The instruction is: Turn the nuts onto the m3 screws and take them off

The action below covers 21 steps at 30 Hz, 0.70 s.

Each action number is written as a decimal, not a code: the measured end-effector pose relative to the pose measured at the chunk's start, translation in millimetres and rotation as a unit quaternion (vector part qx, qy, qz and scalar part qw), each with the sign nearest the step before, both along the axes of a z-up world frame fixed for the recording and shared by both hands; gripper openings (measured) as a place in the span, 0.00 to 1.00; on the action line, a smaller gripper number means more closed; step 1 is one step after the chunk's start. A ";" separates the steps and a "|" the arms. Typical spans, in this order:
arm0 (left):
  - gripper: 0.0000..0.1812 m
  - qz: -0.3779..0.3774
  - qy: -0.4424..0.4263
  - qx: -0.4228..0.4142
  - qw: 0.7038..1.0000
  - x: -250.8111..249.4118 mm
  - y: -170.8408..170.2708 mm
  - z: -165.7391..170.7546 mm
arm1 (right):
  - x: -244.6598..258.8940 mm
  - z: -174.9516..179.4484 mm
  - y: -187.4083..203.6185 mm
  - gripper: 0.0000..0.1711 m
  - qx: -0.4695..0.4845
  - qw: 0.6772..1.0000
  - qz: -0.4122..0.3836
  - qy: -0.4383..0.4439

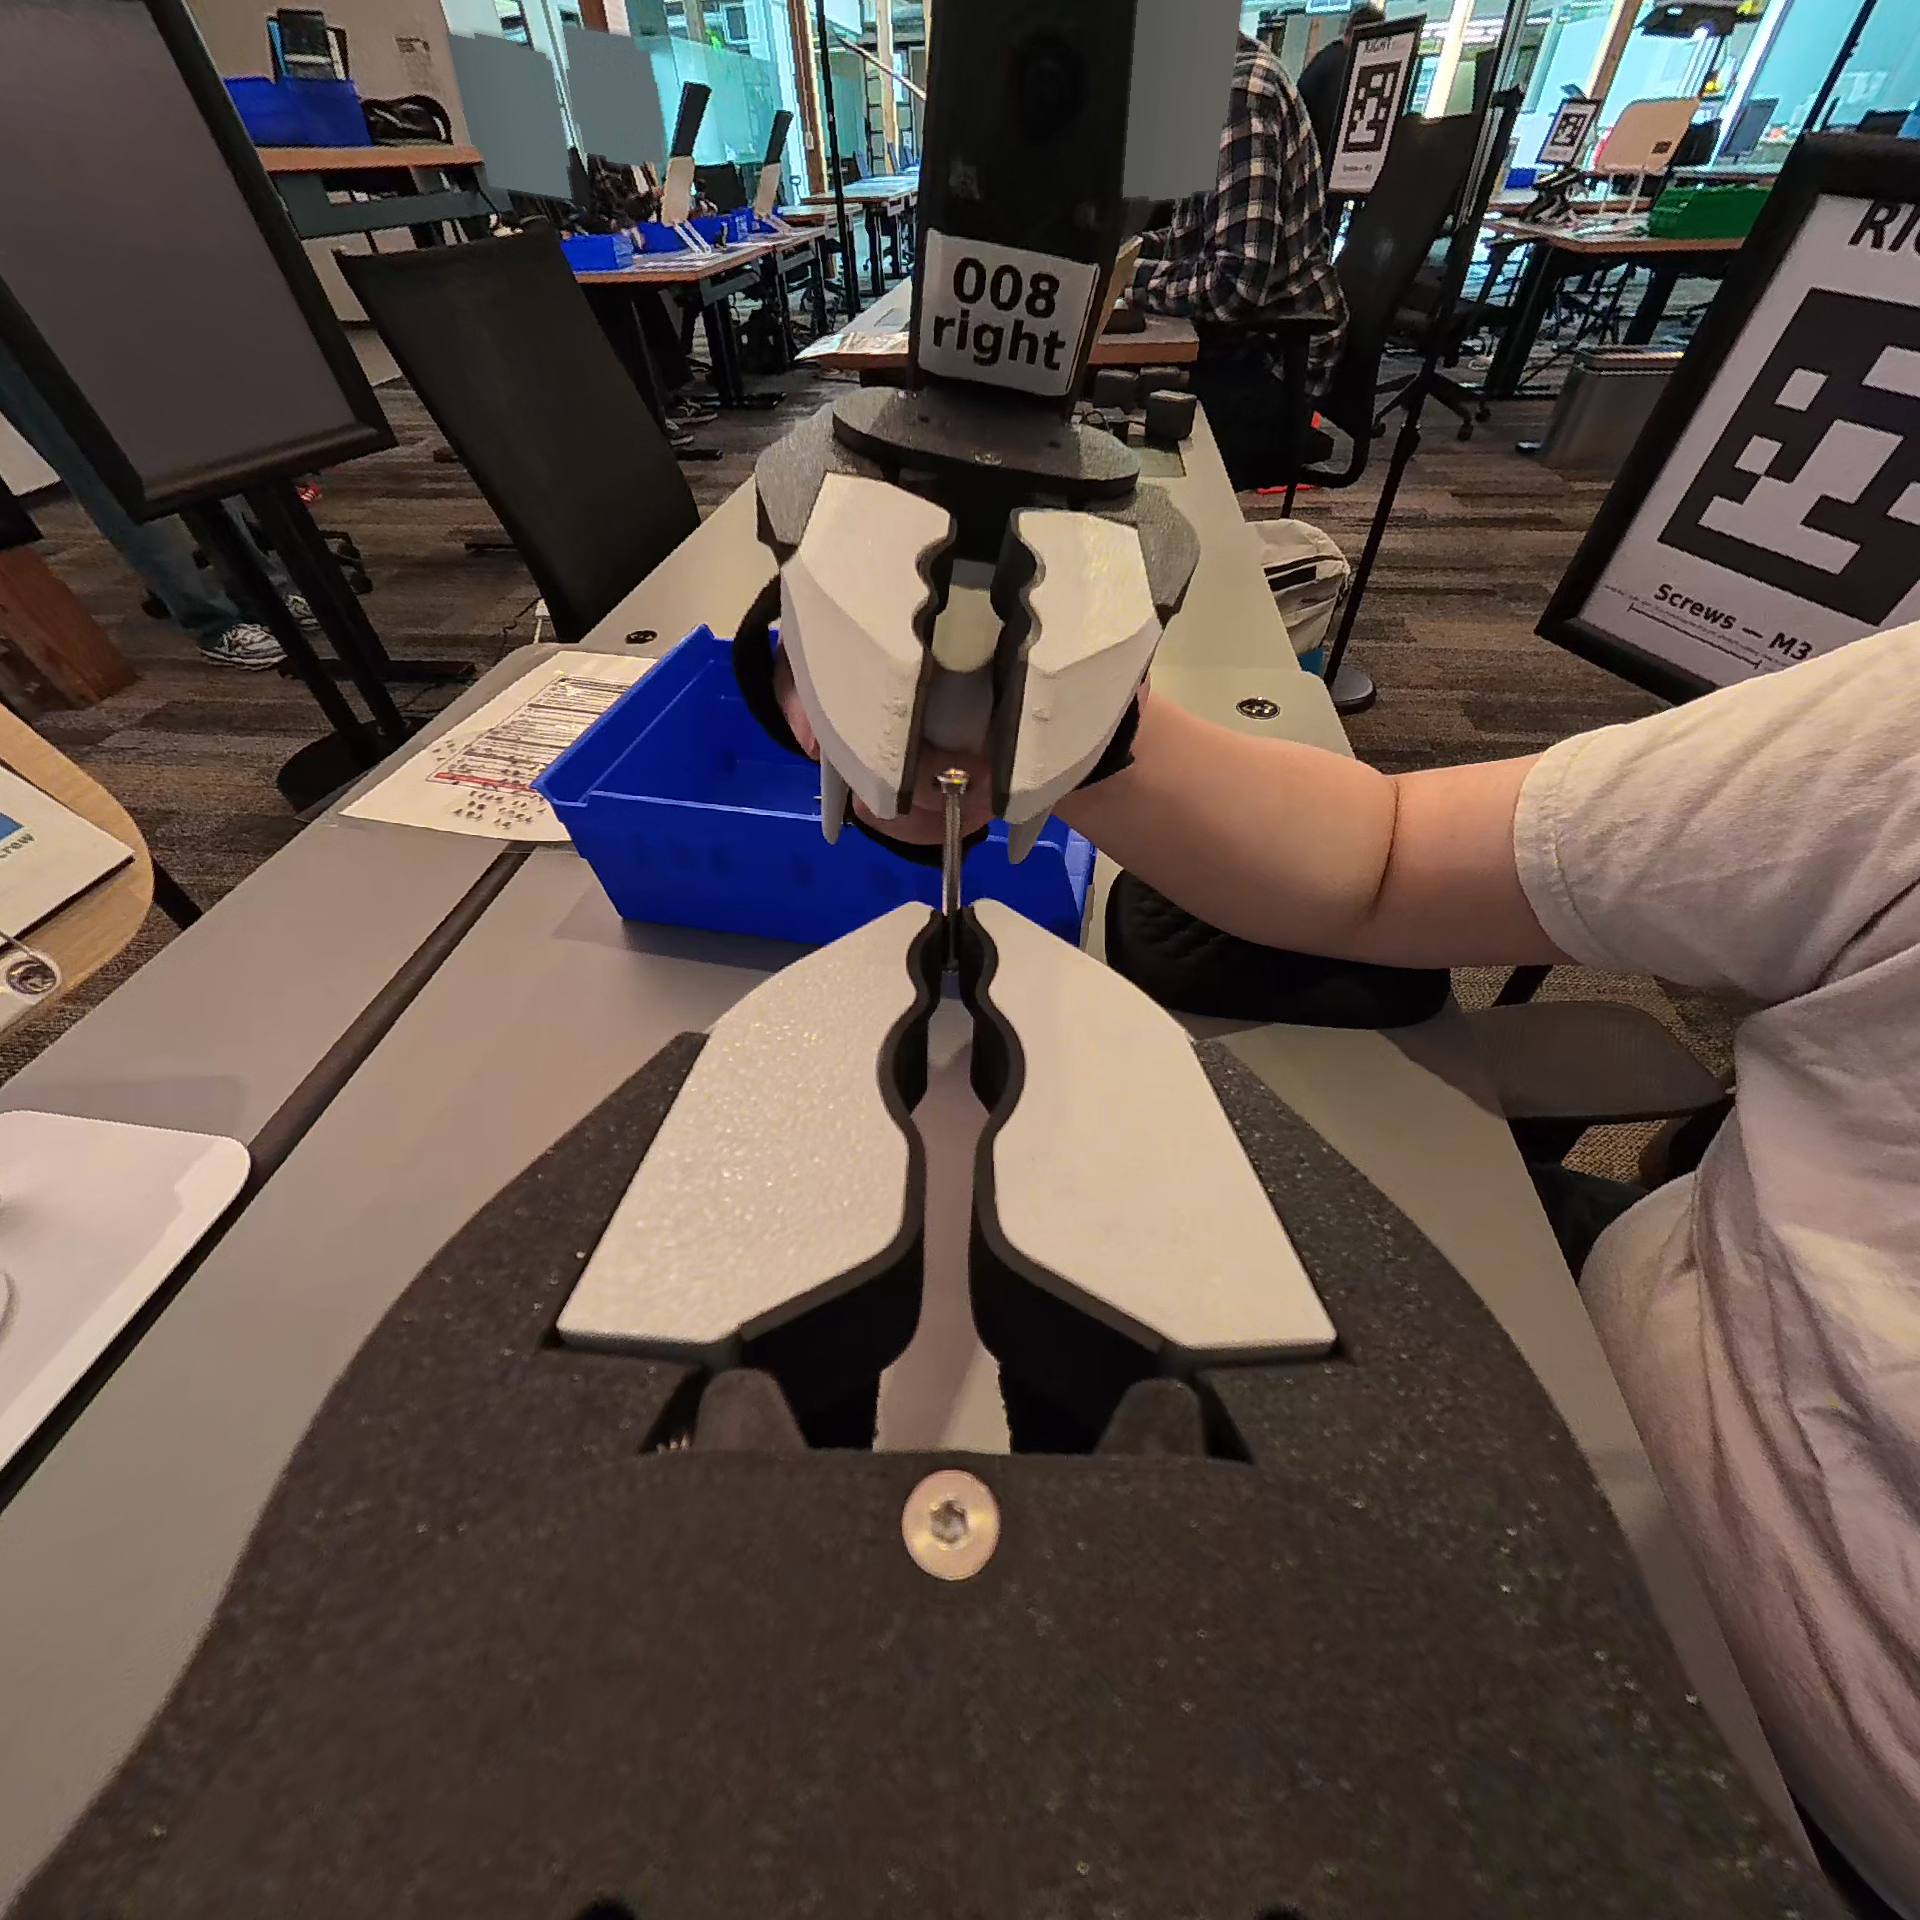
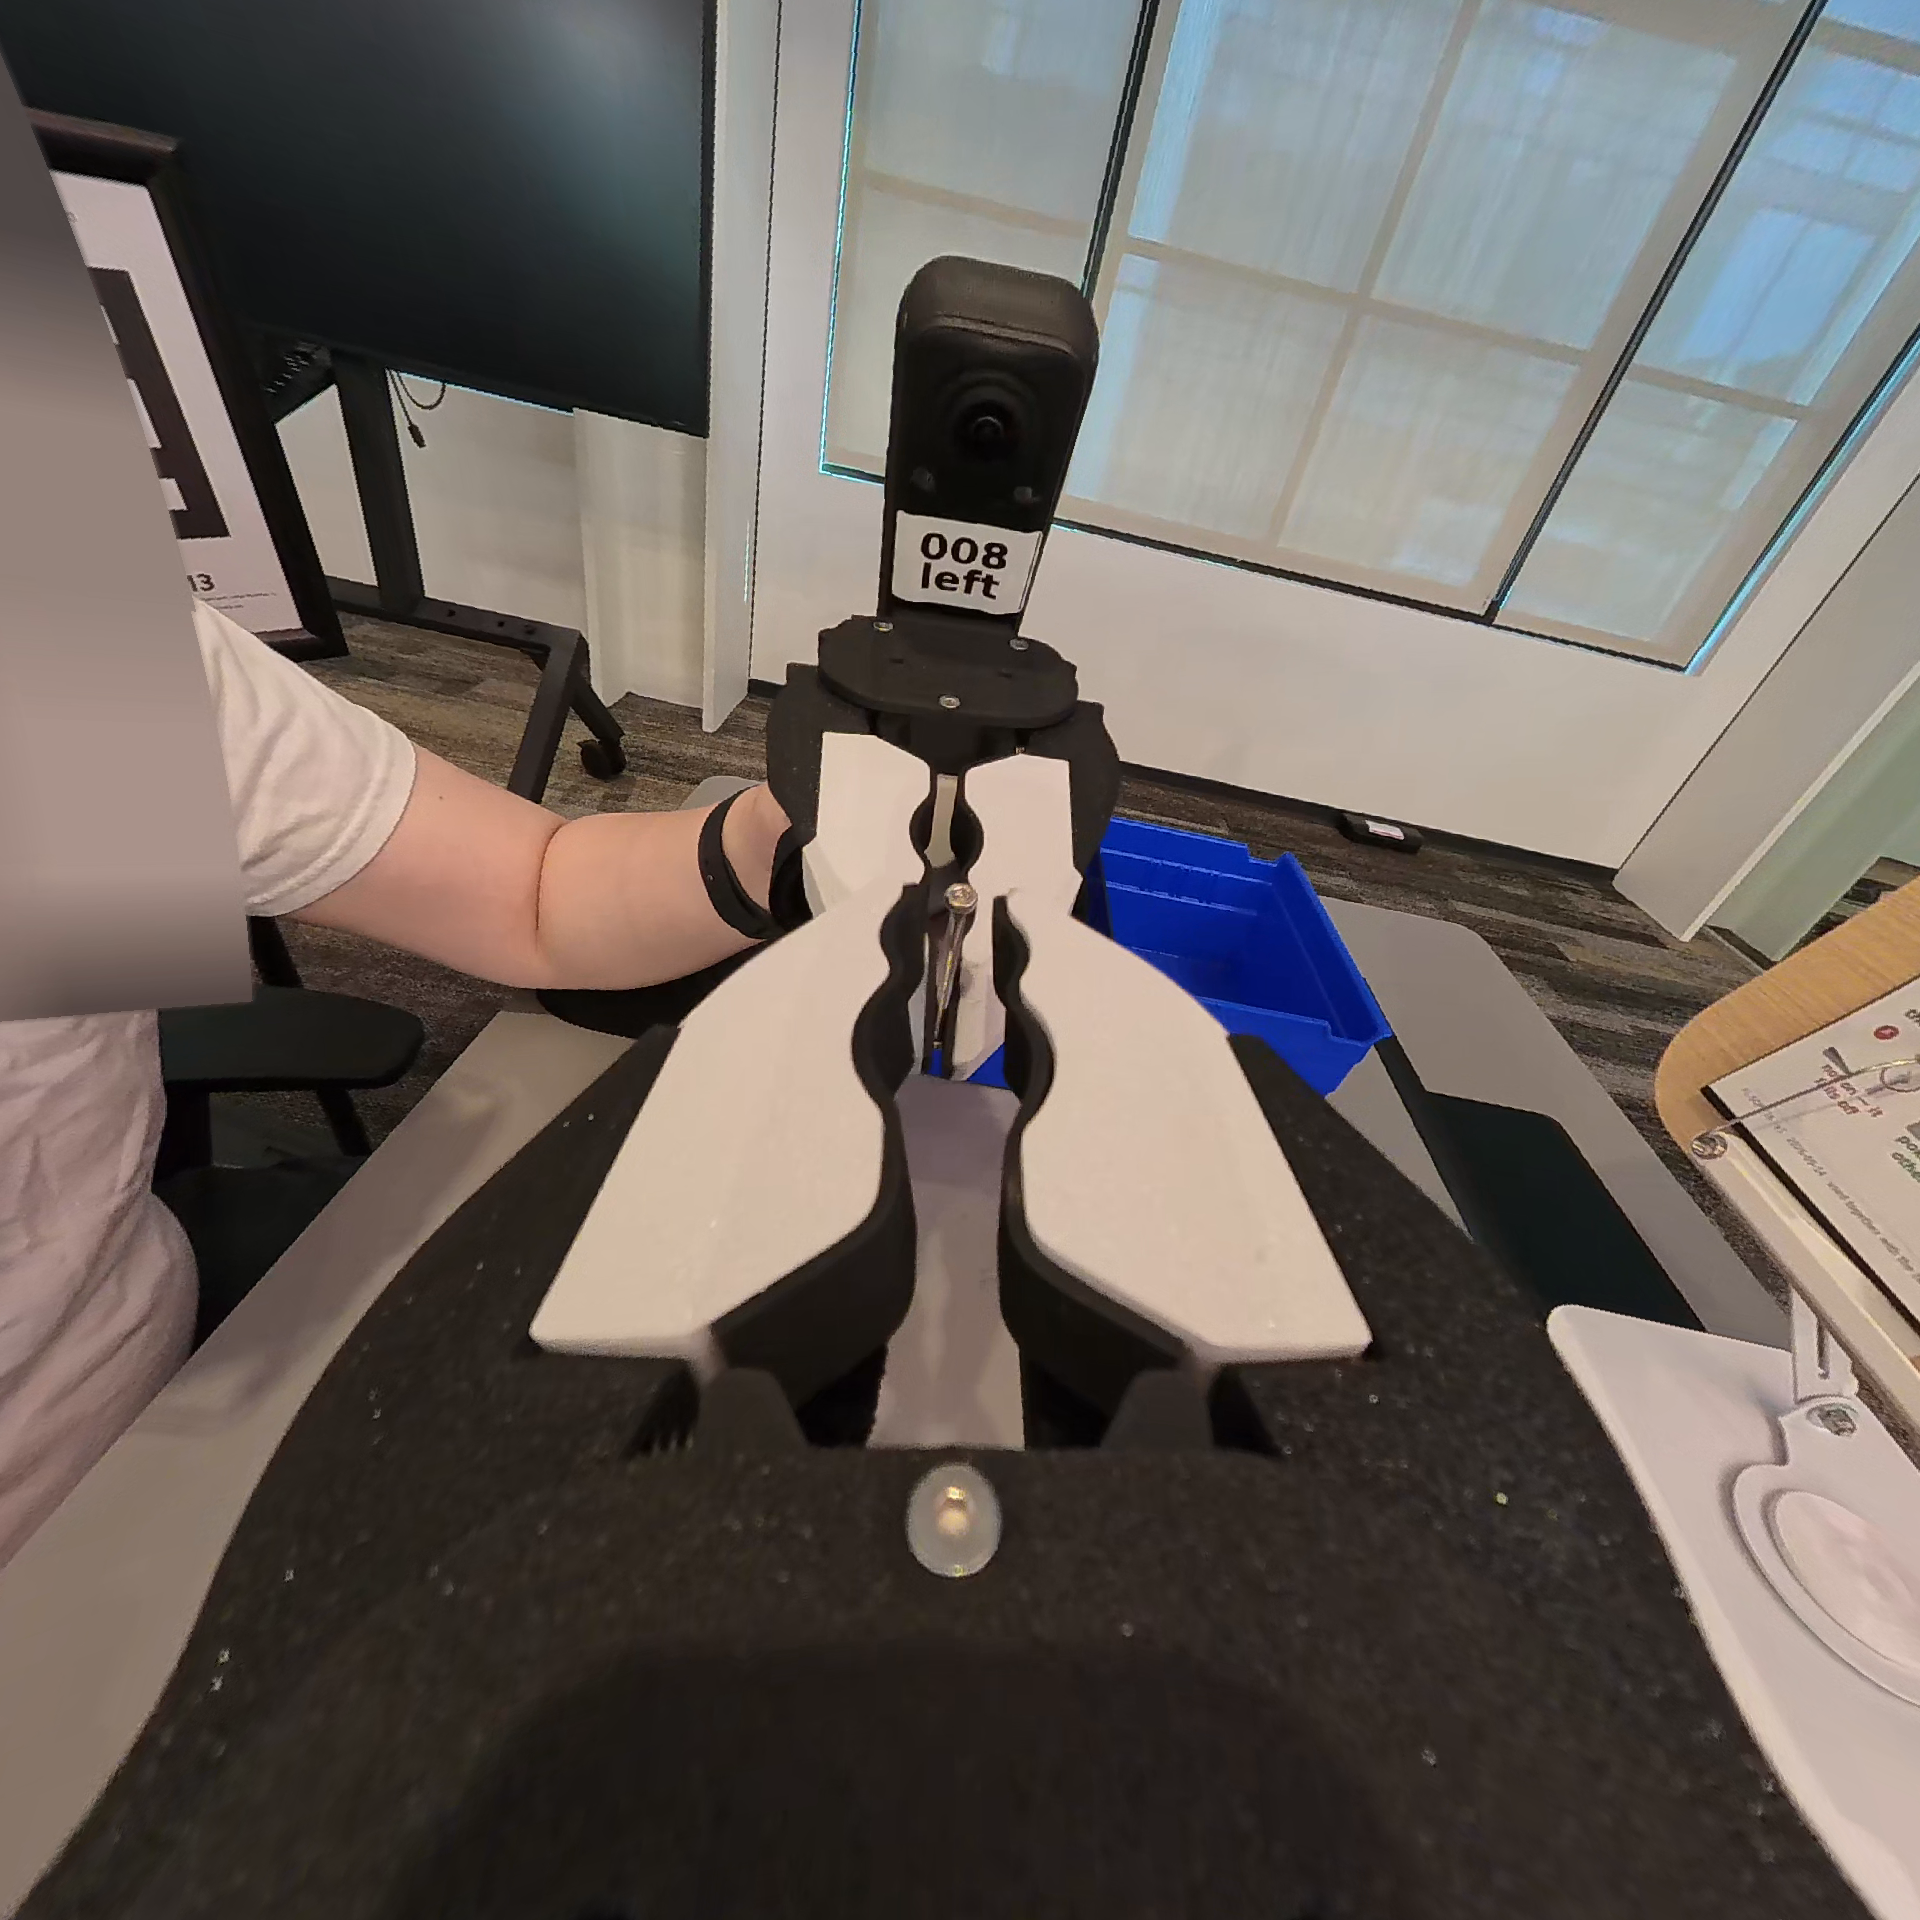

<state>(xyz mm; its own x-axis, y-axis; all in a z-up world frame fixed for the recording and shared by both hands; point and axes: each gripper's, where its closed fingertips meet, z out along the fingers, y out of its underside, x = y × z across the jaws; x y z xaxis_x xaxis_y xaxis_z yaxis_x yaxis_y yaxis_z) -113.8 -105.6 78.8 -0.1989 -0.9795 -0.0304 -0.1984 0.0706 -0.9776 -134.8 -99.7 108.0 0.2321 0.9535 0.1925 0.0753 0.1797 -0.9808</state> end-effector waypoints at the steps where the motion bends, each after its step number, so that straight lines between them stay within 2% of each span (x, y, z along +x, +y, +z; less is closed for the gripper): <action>1: 0.01 -0.001 0.002 0.000 1.000 0.0 -0.3 -0.7 | 0.1 0.1 0.5 0.07 0.002 1.000 -0.002 0.000; 21: 0.01 -0.001 0.012 -0.001 1.000 2.0 -0.2 -5.1 | 3.0 -5.2 1.5 0.03 -0.010 1.000 0.009 -0.009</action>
<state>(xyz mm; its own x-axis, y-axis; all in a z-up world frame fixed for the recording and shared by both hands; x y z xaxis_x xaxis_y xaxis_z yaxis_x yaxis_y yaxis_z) -111.7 -105.8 73.7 -0.2007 -0.9794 -0.0233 -0.2216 0.0686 -0.9727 -131.8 -98.3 102.9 0.2114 0.9610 0.1781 0.0890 0.1625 -0.9827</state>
